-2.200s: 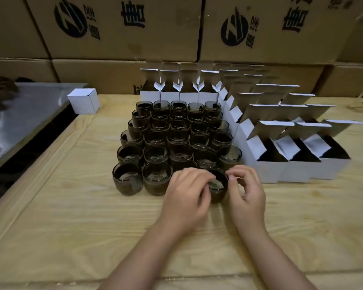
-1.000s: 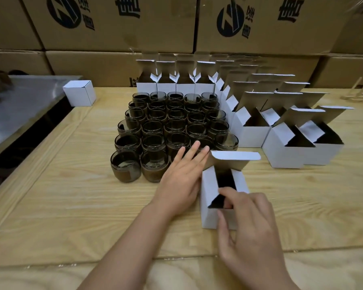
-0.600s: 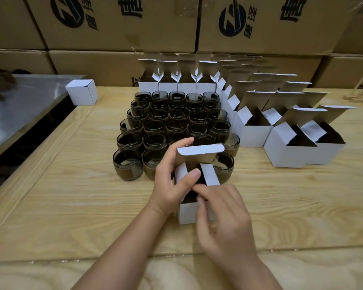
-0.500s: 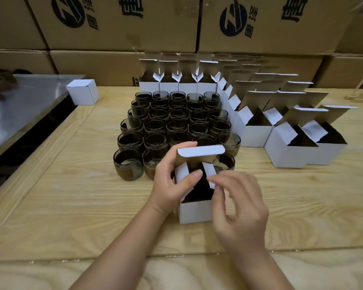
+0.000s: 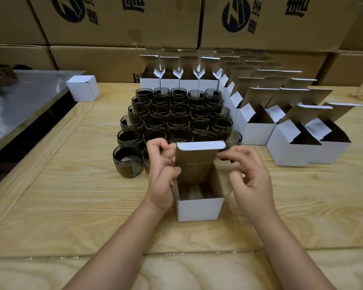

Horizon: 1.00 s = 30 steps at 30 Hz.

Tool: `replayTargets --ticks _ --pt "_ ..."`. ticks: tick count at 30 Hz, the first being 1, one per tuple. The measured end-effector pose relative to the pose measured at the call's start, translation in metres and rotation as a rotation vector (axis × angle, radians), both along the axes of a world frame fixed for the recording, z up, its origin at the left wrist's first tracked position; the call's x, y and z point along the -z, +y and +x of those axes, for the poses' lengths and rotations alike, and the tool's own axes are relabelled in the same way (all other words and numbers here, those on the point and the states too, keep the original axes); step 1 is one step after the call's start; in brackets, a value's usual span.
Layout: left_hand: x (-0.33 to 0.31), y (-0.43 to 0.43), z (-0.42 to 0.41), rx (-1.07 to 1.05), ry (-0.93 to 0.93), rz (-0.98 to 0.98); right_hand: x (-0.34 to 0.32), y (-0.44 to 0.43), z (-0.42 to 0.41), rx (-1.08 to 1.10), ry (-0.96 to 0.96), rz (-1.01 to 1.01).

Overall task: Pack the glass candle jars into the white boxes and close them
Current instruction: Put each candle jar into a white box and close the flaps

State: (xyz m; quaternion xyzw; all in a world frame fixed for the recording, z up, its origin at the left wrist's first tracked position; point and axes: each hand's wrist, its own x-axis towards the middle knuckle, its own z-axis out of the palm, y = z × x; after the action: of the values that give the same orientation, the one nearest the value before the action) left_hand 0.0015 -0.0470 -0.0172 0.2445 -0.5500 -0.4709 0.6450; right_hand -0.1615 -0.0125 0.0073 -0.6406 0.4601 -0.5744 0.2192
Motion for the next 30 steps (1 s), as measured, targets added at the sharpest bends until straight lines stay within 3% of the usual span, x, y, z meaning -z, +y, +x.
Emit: replayTargets --ticks 12,15,17,19,24,30 --pt "0.001 0.003 0.026 0.004 -0.319 -0.008 0.01 -0.01 -0.002 -0.081 0.228 0.188" --pt "0.0 0.004 0.028 -0.017 -0.341 -0.025 0.009 -0.01 -0.006 -0.088 0.099 0.197" --pt "-0.001 0.004 0.028 -0.032 -0.349 -0.025 0.007 -0.012 -0.014 0.007 -0.086 0.13" --pt "0.0 0.004 0.029 -0.046 -0.362 -0.034 0.006 -0.015 -0.025 0.138 -0.124 0.138" --pt "-0.002 0.003 0.031 -0.064 -0.378 -0.057 0.011 -0.015 -0.025 0.079 0.24 0.309" --pt "-0.003 0.002 0.03 -0.076 -0.396 -0.052 0.012 -0.017 -0.028 0.191 0.273 0.32"
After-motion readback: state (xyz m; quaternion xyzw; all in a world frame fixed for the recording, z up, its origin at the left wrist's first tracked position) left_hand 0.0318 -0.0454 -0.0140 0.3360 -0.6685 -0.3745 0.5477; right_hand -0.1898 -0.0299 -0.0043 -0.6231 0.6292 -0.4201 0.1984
